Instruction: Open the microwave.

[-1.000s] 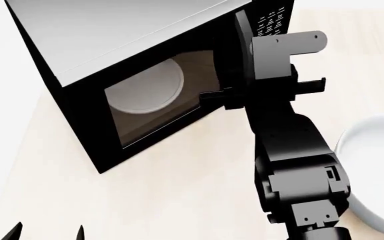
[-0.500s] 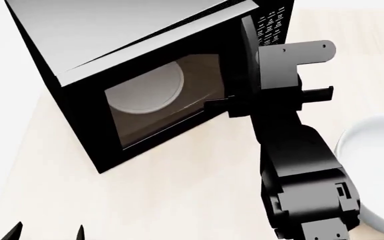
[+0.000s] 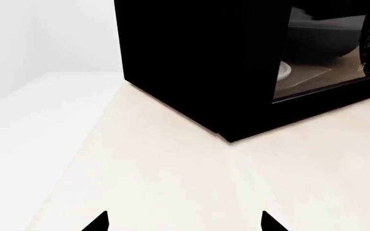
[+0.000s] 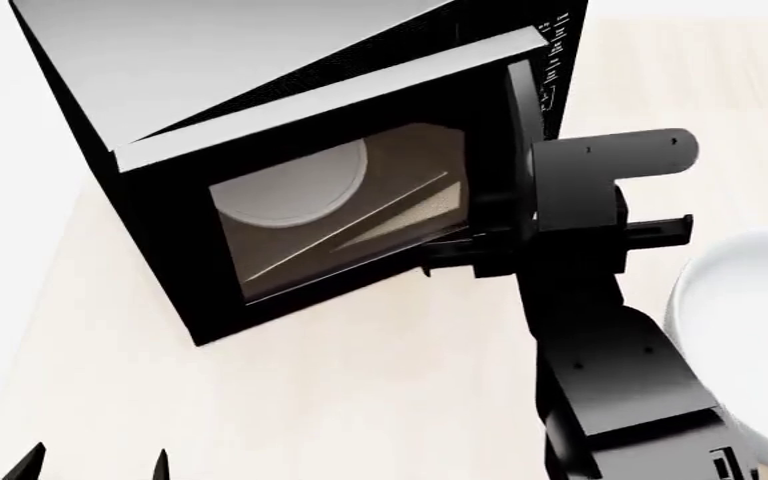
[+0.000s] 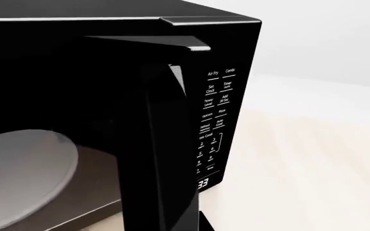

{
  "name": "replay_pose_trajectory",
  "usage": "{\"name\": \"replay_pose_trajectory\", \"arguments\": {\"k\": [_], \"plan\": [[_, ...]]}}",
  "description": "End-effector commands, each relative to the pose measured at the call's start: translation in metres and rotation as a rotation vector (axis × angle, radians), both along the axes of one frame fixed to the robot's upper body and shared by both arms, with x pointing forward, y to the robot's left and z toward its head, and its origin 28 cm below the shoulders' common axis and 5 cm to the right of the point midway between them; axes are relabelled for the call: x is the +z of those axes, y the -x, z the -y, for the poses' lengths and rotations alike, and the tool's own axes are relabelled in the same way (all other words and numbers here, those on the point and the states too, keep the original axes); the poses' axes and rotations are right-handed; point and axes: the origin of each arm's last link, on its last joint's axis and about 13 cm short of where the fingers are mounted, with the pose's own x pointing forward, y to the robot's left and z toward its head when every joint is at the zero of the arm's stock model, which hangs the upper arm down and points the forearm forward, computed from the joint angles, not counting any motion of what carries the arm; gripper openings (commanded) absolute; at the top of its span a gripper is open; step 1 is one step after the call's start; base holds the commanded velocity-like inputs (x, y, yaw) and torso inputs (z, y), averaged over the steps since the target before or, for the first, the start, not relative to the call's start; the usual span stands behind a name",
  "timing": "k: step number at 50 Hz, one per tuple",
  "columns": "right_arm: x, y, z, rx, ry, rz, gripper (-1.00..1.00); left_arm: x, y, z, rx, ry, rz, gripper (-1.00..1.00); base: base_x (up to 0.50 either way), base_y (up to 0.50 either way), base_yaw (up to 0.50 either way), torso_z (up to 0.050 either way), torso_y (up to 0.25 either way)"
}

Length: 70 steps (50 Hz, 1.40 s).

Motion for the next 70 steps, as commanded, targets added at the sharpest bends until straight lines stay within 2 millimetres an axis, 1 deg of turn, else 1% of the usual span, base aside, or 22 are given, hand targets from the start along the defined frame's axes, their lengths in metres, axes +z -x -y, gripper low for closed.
{"name": "replay_pose_trajectory", "arguments": {"k": [1, 10, 18, 29, 38, 55, 63, 70], "plan": [[0.005, 0.020, -0.019, 0.138, -0.067, 0.036, -1.00, -0.003, 0.000, -0.001, 0.003, 0.006, -0.024, 1.00, 0.00, 0.00, 0.00, 0.000, 0.000], [-0.002, 0.032, -0.016, 0.146, -0.069, 0.046, -1.00, -0.003, 0.000, -0.001, 0.008, 0.005, -0.024, 1.00, 0.00, 0.00, 0.00, 0.000, 0.000], [0.001, 0.045, -0.017, 0.160, -0.079, 0.067, -1.00, -0.004, 0.000, 0.000, 0.008, 0.005, -0.025, 1.00, 0.00, 0.00, 0.00, 0.000, 0.000], [-0.001, 0.059, -0.019, 0.175, -0.096, 0.074, -1.00, -0.003, 0.000, -0.001, 0.009, 0.004, -0.022, 1.00, 0.00, 0.00, 0.00, 0.000, 0.003], [-0.003, 0.066, -0.020, 0.184, -0.108, 0.075, -1.00, -0.003, 0.000, -0.001, 0.011, 0.002, -0.020, 1.00, 0.00, 0.00, 0.00, 0.000, 0.001], [-0.008, 0.088, -0.024, 0.206, -0.142, 0.092, -1.00, -0.003, 0.001, 0.000, 0.009, 0.002, -0.020, 1.00, 0.00, 0.00, 0.00, 0.000, 0.002], [-0.006, 0.096, -0.027, 0.223, -0.144, 0.098, -1.00, -0.003, 0.001, -0.001, 0.009, 0.005, -0.020, 1.00, 0.00, 0.00, 0.00, 0.000, 0.003], [-0.009, 0.102, -0.029, 0.235, -0.146, 0.093, -1.00, -0.003, 0.000, -0.001, 0.010, 0.008, -0.021, 1.00, 0.00, 0.00, 0.00, 0.000, 0.003]]}}
